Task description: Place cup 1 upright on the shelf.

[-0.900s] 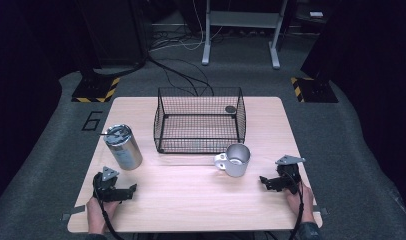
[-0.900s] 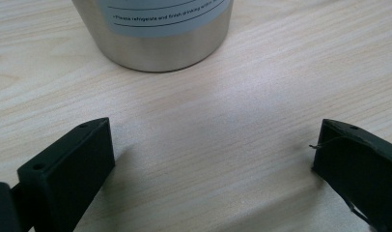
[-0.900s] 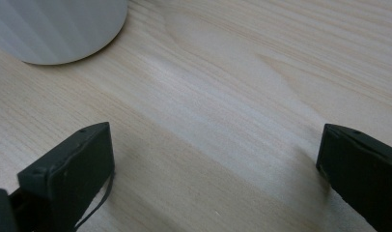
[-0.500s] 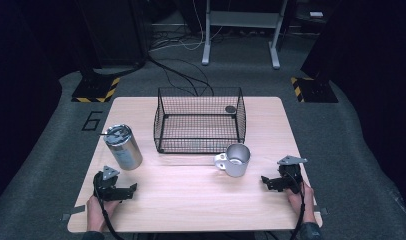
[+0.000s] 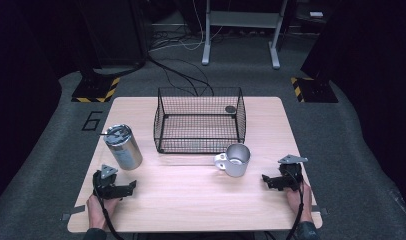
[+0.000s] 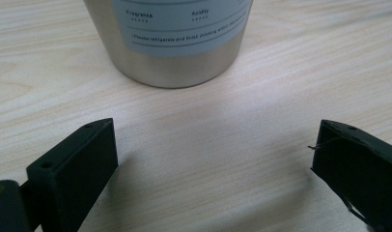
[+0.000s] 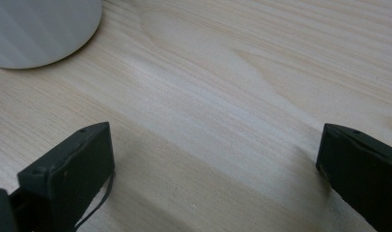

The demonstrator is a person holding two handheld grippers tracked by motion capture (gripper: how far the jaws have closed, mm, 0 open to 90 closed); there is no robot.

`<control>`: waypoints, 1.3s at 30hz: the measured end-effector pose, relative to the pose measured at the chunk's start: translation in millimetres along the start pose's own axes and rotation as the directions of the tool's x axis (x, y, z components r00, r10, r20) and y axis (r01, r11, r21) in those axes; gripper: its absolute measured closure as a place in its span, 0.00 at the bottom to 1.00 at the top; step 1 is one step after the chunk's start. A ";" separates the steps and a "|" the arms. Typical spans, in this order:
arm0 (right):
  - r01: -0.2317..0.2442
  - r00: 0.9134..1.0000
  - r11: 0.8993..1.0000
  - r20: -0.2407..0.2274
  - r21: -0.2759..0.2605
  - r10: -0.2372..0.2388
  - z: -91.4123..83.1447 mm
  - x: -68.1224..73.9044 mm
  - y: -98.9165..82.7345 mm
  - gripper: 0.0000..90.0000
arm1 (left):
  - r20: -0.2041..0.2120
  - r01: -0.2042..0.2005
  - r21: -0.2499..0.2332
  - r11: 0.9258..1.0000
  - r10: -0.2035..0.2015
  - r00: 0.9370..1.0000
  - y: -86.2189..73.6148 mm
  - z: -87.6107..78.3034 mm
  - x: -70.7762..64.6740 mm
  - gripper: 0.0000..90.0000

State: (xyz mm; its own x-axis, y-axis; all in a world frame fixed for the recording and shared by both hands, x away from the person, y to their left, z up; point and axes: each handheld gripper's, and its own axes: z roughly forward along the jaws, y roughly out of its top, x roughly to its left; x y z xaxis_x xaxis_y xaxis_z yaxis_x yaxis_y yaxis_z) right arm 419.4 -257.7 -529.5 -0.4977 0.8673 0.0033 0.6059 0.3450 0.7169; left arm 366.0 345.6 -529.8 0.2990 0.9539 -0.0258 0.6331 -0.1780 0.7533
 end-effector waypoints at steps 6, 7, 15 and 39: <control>0.000 1.000 1.000 0.000 -0.001 0.000 0.1 0.1 0.0 0.00 | -0.004 0.014 -0.043 0.999 -0.014 1.000 11.3 -13.0 -1.8 0.00; 0.000 1.000 1.000 0.000 -0.001 0.000 0.1 0.1 0.0 0.00 | -0.008 0.017 -0.059 0.998 -0.018 1.000 14.2 -15.4 -2.1 0.00; 0.000 1.000 1.000 0.000 -0.002 0.000 0.1 0.1 0.0 0.00 | -0.012 0.031 -0.150 0.988 -0.034 0.999 39.7 -35.9 -0.2 0.00; 0.000 1.000 1.000 0.000 -0.002 0.000 0.1 0.1 -0.1 0.00 | -0.029 0.031 -0.226 0.974 -0.038 0.999 81.3 -47.0 6.0 0.00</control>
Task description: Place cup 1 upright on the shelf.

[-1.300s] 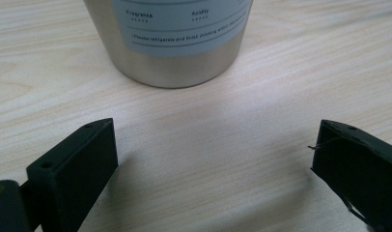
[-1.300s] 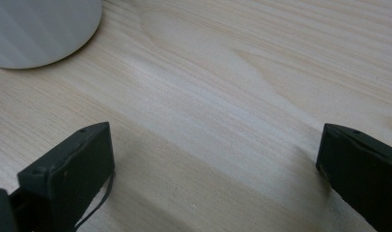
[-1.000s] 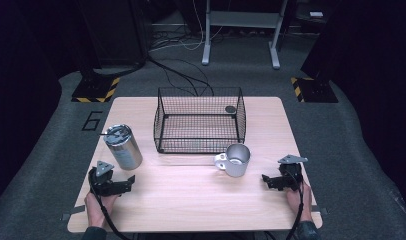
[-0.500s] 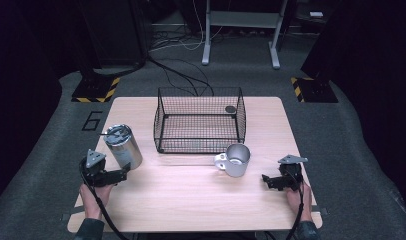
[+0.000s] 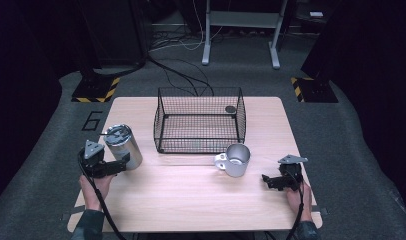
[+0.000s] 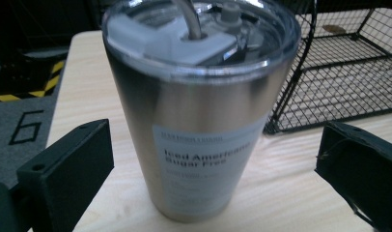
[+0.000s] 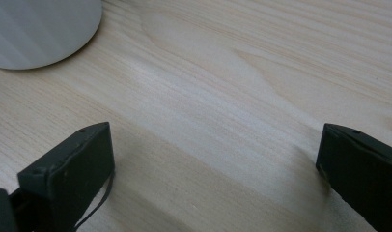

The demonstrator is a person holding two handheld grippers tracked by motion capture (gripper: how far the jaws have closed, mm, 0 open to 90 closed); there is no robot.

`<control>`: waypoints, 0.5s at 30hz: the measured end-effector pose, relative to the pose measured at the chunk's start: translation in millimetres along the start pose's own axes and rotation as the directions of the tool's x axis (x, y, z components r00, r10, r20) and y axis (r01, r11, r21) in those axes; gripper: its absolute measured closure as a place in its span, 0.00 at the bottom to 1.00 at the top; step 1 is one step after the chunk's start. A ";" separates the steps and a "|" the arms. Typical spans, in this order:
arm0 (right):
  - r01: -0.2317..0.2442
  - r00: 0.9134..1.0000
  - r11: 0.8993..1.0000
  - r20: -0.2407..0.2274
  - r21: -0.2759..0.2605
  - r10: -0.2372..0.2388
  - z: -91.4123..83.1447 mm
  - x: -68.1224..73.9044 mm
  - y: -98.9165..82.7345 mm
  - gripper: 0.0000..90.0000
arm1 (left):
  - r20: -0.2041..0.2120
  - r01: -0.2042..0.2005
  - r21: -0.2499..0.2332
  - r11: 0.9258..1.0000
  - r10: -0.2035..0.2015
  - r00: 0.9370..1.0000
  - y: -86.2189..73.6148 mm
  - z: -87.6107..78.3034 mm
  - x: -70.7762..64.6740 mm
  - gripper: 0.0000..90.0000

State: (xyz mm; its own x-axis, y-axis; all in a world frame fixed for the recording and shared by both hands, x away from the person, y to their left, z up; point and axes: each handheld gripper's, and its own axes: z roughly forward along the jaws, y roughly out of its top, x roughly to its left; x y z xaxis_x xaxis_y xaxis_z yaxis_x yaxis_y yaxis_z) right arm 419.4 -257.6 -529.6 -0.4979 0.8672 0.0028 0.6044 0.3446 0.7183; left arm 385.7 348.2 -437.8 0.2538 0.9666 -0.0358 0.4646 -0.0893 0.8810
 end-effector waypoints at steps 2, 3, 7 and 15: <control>0.000 1.000 1.000 0.000 0.000 0.000 0.0 0.0 0.0 0.00 | -0.010 0.001 -0.005 1.000 -0.001 1.000 2.0 2.4 0.6 0.00; 0.000 1.000 1.000 0.000 0.000 0.000 0.0 0.0 0.0 0.00 | -0.010 0.001 -0.005 1.000 -0.001 1.000 2.0 2.4 0.6 0.00; 0.000 1.000 1.000 0.000 0.000 0.000 0.0 0.1 0.0 0.00 | 0.001 0.014 0.000 1.000 -0.014 1.000 5.8 8.7 4.5 0.00; 0.000 1.000 1.000 0.001 0.000 0.000 0.0 0.1 0.0 0.00 | 0.008 0.039 -0.026 0.999 -0.039 0.999 12.4 16.1 8.6 0.00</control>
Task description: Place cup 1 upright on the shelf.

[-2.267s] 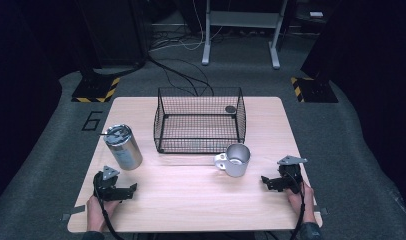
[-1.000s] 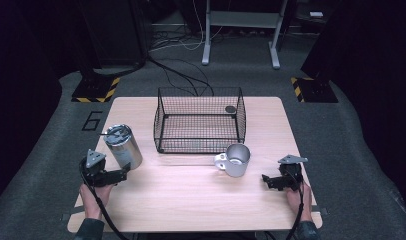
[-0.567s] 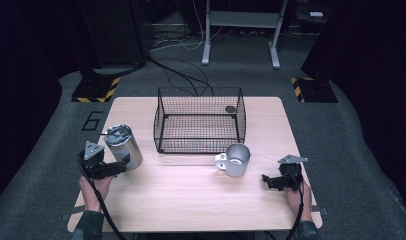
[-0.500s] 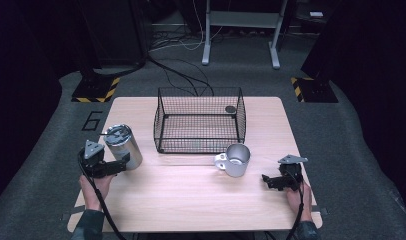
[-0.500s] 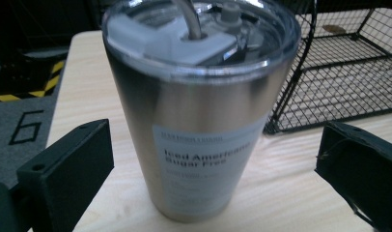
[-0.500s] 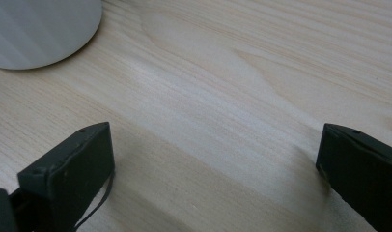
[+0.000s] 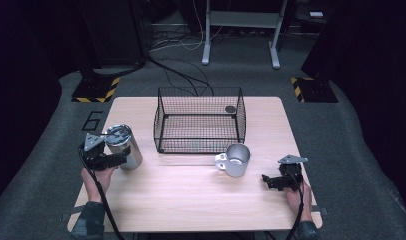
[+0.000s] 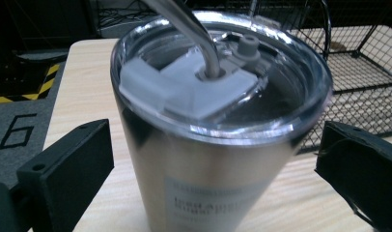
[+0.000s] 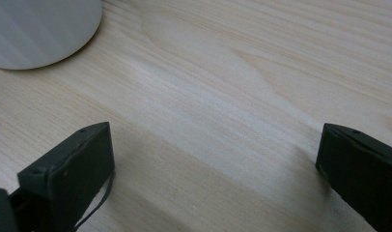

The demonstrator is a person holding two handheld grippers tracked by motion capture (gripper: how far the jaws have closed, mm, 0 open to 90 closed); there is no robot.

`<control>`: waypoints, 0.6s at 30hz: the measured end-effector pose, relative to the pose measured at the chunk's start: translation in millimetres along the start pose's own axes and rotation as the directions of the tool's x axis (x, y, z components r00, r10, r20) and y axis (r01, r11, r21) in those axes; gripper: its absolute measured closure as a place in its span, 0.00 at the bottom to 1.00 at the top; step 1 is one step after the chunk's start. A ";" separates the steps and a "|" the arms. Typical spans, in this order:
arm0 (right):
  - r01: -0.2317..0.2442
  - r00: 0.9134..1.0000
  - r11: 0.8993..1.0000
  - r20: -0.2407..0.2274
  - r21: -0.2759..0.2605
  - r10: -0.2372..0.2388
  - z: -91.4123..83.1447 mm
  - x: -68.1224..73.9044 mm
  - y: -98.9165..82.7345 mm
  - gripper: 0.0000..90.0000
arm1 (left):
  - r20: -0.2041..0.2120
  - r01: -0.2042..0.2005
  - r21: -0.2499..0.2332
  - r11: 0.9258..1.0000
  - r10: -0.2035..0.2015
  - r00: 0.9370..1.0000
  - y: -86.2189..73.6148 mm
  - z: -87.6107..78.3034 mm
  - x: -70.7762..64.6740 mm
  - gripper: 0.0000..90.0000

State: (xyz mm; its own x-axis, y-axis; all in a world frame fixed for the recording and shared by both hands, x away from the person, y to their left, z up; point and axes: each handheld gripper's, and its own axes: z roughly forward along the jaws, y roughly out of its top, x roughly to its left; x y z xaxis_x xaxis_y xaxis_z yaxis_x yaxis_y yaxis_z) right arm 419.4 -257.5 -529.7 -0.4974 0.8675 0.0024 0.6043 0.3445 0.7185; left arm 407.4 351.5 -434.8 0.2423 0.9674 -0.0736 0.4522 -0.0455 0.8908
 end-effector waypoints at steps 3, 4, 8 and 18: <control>0.003 1.000 1.000 0.001 -0.001 -0.003 0.0 -0.1 0.0 0.00 | -0.002 0.001 -0.012 1.000 -0.001 1.000 3.9 3.6 0.9 0.00; 0.000 1.000 1.000 0.001 -0.001 0.000 0.0 0.1 0.0 0.00 | -0.002 0.000 -0.011 1.000 0.000 1.000 4.3 4.6 0.8 0.00; 0.001 1.000 1.000 0.001 -0.001 -0.001 0.0 0.0 0.0 0.00 | 0.000 -0.002 -0.013 1.000 0.002 1.000 4.1 8.9 0.6 0.00; 0.001 1.000 1.000 0.001 -0.001 -0.001 0.0 0.0 0.0 0.00 | -0.012 -0.018 -0.041 0.999 0.018 1.000 4.4 16.9 -2.7 0.03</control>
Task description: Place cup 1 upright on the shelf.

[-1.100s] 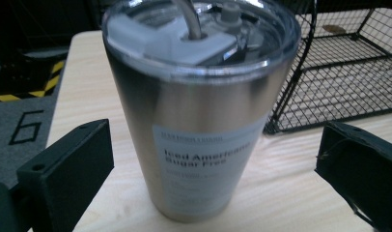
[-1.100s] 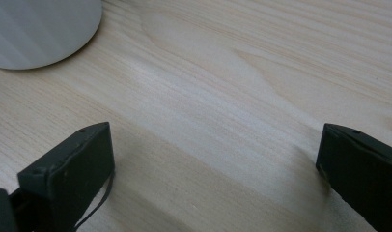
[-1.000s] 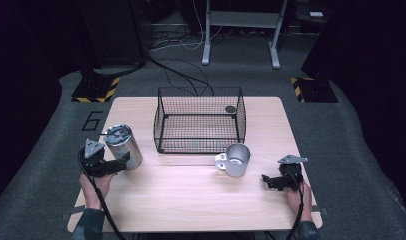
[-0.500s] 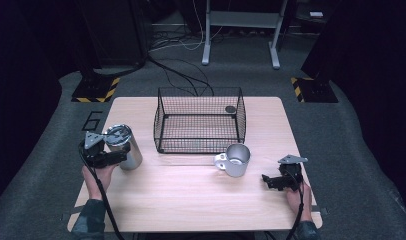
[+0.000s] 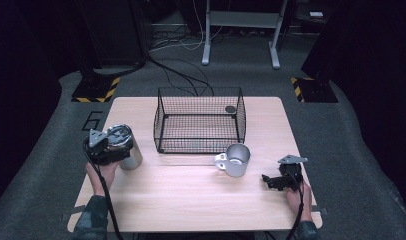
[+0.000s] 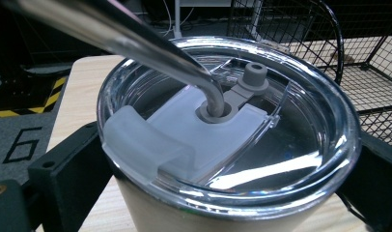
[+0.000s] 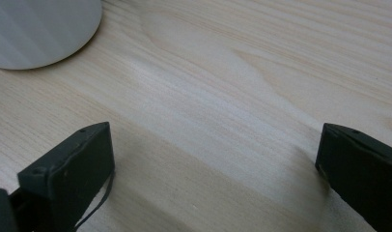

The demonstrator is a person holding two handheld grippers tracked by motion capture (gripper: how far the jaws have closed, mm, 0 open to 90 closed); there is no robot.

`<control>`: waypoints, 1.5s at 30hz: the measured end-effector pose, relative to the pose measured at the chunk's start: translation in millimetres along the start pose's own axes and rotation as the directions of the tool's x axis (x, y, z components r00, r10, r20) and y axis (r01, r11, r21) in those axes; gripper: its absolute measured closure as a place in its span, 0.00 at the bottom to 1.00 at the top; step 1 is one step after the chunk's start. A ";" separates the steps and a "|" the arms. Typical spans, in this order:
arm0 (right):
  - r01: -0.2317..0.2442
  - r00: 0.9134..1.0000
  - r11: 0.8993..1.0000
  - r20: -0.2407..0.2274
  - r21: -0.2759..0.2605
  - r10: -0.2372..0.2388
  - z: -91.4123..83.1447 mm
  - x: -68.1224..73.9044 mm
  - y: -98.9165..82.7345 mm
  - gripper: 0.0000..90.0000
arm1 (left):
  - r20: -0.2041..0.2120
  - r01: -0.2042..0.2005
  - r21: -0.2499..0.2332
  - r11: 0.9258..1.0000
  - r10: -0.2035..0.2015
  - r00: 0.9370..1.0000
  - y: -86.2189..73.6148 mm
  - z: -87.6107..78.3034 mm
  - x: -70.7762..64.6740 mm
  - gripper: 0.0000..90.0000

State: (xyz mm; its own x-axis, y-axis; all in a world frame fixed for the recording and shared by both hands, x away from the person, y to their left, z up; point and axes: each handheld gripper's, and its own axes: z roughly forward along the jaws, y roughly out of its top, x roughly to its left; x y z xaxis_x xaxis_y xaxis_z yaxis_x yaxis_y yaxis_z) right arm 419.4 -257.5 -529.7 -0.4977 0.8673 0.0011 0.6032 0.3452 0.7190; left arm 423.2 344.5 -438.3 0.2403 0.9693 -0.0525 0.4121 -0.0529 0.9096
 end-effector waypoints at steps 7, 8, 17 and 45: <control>0.001 1.000 1.000 0.000 0.000 -0.001 0.0 0.0 0.0 0.00 | -0.021 0.003 -0.024 1.000 -0.003 1.000 -0.5 4.7 -3.9 0.03; 0.001 1.000 1.000 0.000 0.000 -0.001 0.0 0.0 0.0 0.00 | -0.021 0.003 -0.024 1.000 -0.003 1.000 -0.5 4.7 -3.9 0.03; 0.004 1.000 1.000 0.000 0.001 -0.004 -0.1 -0.3 -0.1 0.00 | -0.003 -0.011 -0.013 1.000 0.011 1.000 0.9 4.8 -1.6 0.04; 0.001 1.000 1.000 -0.001 0.000 -0.001 0.0 -0.1 0.0 0.00 | 0.039 -0.046 -0.047 0.998 0.047 0.998 5.5 -19.7 -5.5 0.04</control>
State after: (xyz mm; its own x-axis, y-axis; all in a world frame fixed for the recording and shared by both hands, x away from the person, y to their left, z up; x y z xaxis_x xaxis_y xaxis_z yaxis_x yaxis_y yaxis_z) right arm 419.4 -257.6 -529.7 -0.4989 0.8667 0.0008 0.6029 0.3464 0.7187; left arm 406.8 343.6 -424.9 0.2940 0.9555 -0.0255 0.3588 -0.0856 0.9295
